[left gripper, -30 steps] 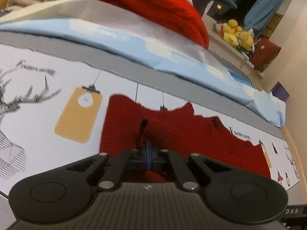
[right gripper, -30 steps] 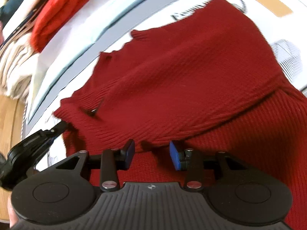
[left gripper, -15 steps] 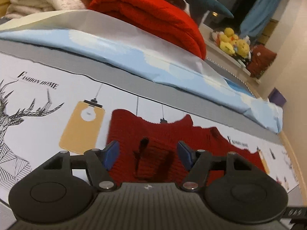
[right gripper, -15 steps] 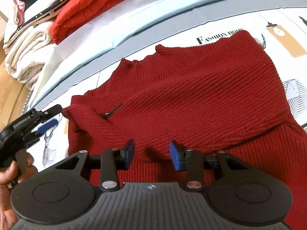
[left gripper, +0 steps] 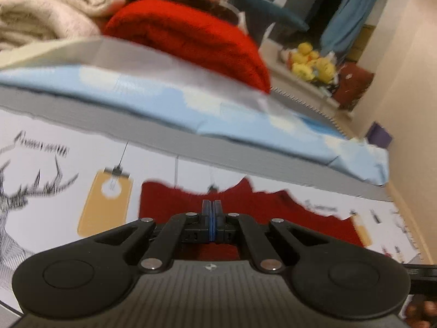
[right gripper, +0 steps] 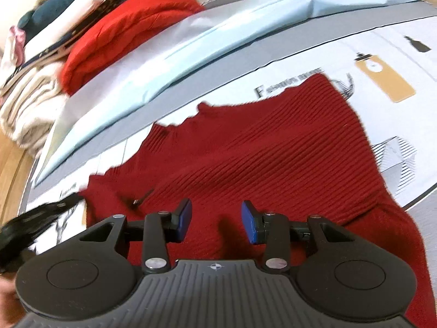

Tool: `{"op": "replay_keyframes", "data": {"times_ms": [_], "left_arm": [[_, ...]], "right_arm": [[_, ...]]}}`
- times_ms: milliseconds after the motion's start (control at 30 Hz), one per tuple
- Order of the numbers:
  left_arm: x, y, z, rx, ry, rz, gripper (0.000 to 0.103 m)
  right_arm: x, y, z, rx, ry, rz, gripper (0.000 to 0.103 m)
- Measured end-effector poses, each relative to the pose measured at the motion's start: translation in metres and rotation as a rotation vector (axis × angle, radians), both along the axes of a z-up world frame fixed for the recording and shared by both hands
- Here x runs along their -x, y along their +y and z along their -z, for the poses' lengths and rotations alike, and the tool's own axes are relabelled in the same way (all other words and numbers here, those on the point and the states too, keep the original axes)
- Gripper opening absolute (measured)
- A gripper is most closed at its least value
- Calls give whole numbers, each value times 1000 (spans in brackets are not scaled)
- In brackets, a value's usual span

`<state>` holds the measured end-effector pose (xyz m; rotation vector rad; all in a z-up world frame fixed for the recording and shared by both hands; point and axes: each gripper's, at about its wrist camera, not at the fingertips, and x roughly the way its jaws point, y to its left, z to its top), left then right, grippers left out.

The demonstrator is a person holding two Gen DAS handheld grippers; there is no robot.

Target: Fold small clothes

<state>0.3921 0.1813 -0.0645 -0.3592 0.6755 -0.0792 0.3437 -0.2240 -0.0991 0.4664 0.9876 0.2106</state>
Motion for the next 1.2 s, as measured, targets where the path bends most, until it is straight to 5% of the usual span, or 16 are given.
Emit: {"op": "replay_keyframes", "data": {"times_ms": [167,233,300,433,500,567,600,633,933,1100,1167,1200], "left_arm": [[-4,19,13,9,68,-30,8],[-7,21,27,17,96,-8,40],[-9,19,36,16,100,5,58],[-13,13,49,46,63,53,67],[-18,11,61,64,81,62,66],[-20,8,70,85,90,80,53],[-22,6,73,100,101,103,16],[-22,4,72,80,109,110,2],[14,13,-30,76,24,165,1],[9,17,-2,-80,290,75,3],[6,13,2,-148,287,58,3],[6,12,0,-114,257,65,3]], "right_arm": [[0,-5,-1,12,0,46,43],[1,-5,1,11,18,52,43],[1,-4,3,-3,33,52,43],[1,-1,3,0,37,36,43],[1,0,3,-8,41,36,43],[0,-1,3,-11,44,30,43],[0,-1,3,-11,44,28,43],[0,-1,3,-13,45,26,43],[-2,-7,2,-23,26,63,43],[-1,-11,1,-6,11,98,42],[-3,-13,8,26,49,122,46],[-4,-14,12,49,81,137,46]]}}
